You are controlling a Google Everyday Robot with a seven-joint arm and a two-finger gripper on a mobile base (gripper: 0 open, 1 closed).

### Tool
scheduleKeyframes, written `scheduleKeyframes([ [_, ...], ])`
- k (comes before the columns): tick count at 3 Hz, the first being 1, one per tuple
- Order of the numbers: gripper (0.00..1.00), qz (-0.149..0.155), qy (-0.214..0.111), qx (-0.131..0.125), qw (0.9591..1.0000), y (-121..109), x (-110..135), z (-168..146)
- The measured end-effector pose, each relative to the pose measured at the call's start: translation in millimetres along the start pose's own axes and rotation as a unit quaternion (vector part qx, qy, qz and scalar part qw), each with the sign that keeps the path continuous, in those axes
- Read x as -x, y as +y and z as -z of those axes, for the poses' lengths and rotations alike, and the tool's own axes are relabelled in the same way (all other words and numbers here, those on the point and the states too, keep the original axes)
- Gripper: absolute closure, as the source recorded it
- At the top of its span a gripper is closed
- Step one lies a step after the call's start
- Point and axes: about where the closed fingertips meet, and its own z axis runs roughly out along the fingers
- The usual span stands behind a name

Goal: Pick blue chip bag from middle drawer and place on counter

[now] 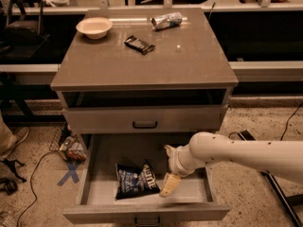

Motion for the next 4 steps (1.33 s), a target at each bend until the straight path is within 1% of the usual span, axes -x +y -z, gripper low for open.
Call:
scheduleKeyframes([
  [1,0.00,0.043,-0.007,-0.004,0.9990,-3.3,11.3,-35.2],
  [3,0.00,0.088,-0.012,0.002,0.9961,-8.5,19.1,-89.1],
  [4,0.00,0.097,-0.003,-0.001,0.9953,-7.0,23.0,-110.9],
])
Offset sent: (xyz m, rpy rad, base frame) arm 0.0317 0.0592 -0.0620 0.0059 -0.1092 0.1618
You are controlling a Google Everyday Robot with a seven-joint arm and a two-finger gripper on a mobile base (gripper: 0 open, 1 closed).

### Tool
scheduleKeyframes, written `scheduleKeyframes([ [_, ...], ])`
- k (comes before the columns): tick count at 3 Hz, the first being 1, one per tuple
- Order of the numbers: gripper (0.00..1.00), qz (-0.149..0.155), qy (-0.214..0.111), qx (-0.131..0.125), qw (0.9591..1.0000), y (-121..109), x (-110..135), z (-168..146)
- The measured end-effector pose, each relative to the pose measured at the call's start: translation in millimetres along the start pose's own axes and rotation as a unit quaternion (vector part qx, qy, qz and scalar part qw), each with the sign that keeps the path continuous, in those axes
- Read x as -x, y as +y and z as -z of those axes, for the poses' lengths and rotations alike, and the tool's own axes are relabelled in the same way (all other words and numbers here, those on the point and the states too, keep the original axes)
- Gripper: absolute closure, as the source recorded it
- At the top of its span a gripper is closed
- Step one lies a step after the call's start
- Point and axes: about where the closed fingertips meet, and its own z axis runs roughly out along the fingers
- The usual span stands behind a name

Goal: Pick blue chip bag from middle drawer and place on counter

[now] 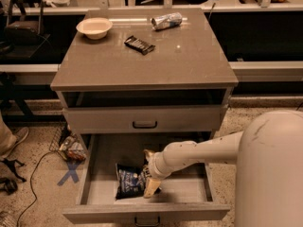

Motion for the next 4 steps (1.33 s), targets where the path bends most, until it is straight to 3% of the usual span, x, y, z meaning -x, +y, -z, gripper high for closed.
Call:
scheduleKeyframes([
  [1,0.00,-0.001,0.001,0.003,1.0000,2.8,2.6,-24.1],
  [3,0.42,-0.015,-0.009,0.016,0.9997,8.7,1.0,-54.2],
  [4,0.65,-0.023,-0.016,0.010,0.9996,5.8,-3.0,-47.3],
])
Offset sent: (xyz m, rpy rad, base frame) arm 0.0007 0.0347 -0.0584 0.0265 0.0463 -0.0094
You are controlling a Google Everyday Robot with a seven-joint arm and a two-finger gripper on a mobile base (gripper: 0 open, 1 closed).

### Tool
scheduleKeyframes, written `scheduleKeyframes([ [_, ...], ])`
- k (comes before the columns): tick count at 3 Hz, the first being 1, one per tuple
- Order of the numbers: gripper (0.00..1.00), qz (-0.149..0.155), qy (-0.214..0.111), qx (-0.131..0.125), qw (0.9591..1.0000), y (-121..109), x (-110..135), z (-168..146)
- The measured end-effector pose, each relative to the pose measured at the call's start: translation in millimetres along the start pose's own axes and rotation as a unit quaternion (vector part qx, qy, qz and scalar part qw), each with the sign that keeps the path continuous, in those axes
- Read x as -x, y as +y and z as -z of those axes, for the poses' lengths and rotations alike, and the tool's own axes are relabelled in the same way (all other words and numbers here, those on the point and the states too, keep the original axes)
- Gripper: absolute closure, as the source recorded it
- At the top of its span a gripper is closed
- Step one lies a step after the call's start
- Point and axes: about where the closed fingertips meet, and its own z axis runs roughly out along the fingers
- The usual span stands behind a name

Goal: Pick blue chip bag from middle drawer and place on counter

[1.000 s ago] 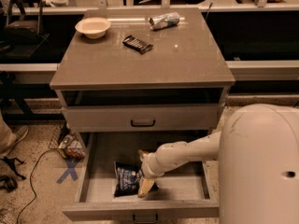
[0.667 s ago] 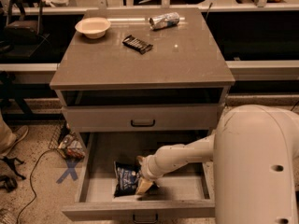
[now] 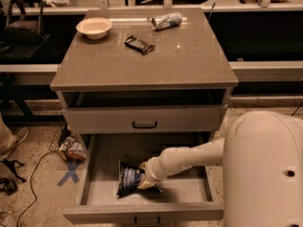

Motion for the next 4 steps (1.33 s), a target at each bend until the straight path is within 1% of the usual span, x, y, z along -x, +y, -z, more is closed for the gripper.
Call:
scheduleKeyframes([
  [1,0.96,0.006,-0.031,-0.030,0.9991,-10.6,3.9,56.8],
  [2,1.00,0.020,-0.051,-0.073,0.9959,-21.9,5.2,128.5],
  [3,1.00,0.020,-0.054,-0.114,0.9918,-31.7,-11.1,206.4],
  [4,1.00,0.010,-0.049,-0.121,0.9913,-26.9,-26.9,219.8],
])
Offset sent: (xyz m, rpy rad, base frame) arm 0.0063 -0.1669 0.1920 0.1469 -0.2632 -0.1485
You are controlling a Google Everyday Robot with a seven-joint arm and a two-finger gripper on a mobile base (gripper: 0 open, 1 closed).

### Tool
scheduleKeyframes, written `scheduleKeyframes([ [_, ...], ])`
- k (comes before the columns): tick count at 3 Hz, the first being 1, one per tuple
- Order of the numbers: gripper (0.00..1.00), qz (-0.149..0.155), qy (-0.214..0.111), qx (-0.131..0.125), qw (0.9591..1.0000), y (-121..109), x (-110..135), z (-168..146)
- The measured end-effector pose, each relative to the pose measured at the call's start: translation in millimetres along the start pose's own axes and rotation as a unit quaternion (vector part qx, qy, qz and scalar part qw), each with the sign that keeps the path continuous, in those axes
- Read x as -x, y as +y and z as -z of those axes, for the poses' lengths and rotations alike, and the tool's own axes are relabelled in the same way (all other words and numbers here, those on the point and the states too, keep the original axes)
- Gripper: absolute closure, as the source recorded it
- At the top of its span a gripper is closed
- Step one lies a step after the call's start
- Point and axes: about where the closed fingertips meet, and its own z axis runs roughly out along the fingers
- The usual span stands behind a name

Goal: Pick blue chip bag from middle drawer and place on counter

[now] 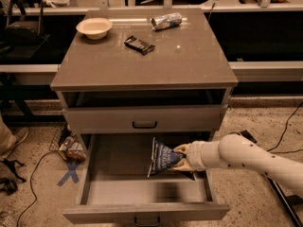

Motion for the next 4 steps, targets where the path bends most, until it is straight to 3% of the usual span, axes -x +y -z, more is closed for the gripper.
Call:
scheduleKeyframes([
  [1,1.00,-0.001,-0.008,-0.001,1.0000,-1.6,2.7,1.0],
  [2,1.00,0.012,-0.033,-0.033,0.9988,-34.9,25.2,46.9],
  [3,1.00,0.033,-0.050,-0.079,0.9951,-95.0,51.5,148.9],
  [4,1.00,0.075,-0.060,-0.083,0.9919,-138.8,95.8,248.2],
])
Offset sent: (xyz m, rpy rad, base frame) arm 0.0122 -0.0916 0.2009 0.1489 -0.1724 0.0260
